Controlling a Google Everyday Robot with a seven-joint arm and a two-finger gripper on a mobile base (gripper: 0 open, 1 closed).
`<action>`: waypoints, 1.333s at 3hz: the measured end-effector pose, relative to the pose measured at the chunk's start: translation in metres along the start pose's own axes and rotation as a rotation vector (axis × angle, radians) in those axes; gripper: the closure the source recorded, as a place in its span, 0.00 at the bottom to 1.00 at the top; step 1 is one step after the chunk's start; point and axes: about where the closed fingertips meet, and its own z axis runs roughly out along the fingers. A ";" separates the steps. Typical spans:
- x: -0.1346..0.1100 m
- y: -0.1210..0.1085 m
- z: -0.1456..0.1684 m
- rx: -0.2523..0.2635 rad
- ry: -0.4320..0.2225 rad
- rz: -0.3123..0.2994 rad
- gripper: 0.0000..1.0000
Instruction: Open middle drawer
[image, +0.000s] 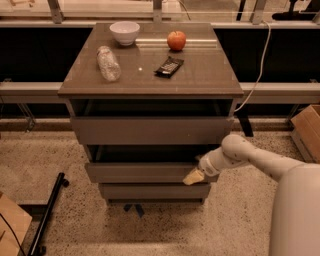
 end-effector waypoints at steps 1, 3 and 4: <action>0.000 0.000 0.000 -0.001 0.002 0.000 0.62; 0.022 0.024 -0.018 -0.055 0.048 -0.011 1.00; 0.049 0.048 -0.048 -0.080 0.115 -0.004 0.83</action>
Offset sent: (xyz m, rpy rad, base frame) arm -0.1664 -0.0725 0.0313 -0.0892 0.2474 0.2038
